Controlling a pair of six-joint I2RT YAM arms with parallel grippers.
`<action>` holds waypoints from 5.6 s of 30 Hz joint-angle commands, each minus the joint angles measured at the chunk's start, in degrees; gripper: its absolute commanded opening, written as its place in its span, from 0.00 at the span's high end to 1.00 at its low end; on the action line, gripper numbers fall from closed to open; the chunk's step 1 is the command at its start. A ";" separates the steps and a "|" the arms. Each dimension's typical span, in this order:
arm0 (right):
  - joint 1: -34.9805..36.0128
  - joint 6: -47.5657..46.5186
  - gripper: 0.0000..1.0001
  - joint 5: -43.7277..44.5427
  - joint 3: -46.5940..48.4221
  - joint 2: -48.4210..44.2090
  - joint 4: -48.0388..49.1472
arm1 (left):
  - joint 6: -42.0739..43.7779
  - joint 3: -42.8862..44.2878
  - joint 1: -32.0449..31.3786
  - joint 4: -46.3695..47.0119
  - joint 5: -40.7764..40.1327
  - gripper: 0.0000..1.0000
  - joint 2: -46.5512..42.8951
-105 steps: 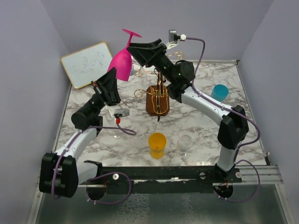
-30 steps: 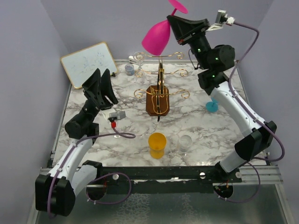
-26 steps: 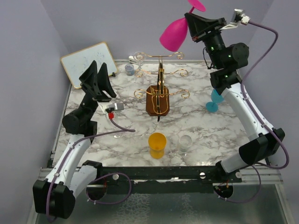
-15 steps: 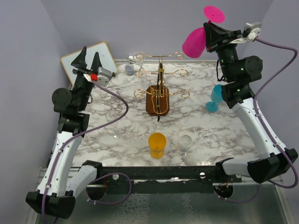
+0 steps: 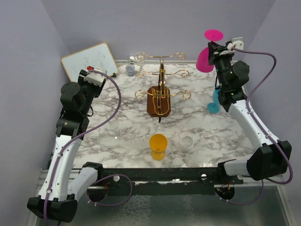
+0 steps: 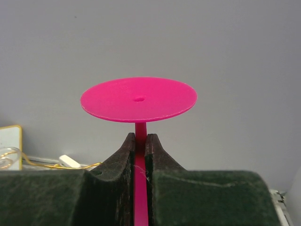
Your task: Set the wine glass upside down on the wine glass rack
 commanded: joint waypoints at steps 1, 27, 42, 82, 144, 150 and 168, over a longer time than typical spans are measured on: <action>-1.97 -1.20 0.99 -3.42 -1.60 1.48 3.50 | -3.73 -1.69 0.71 -4.18 -0.63 0.54 -2.51; -3.71 2.56 0.99 -22.23 -10.79 20.91 34.49 | -8.49 4.55 2.88 -14.79 0.03 0.51 5.78; -3.61 5.17 0.99 -25.73 -11.61 26.23 35.10 | -10.18 2.06 4.86 -13.25 3.05 0.46 6.50; -0.27 9.62 0.99 -31.79 -4.81 40.14 51.43 | -10.97 2.84 8.00 -11.86 5.15 0.45 9.98; -5.23 19.27 0.99 -43.45 15.31 51.26 41.22 | -10.86 7.06 8.97 -14.58 10.39 0.45 12.15; -5.19 18.24 0.99 -40.76 15.32 51.40 40.79 | -10.65 7.58 8.97 -14.96 10.96 0.47 12.44; -5.67 17.13 0.99 -37.18 13.61 50.72 42.29 | -9.83 7.50 8.97 -14.76 10.67 0.47 12.50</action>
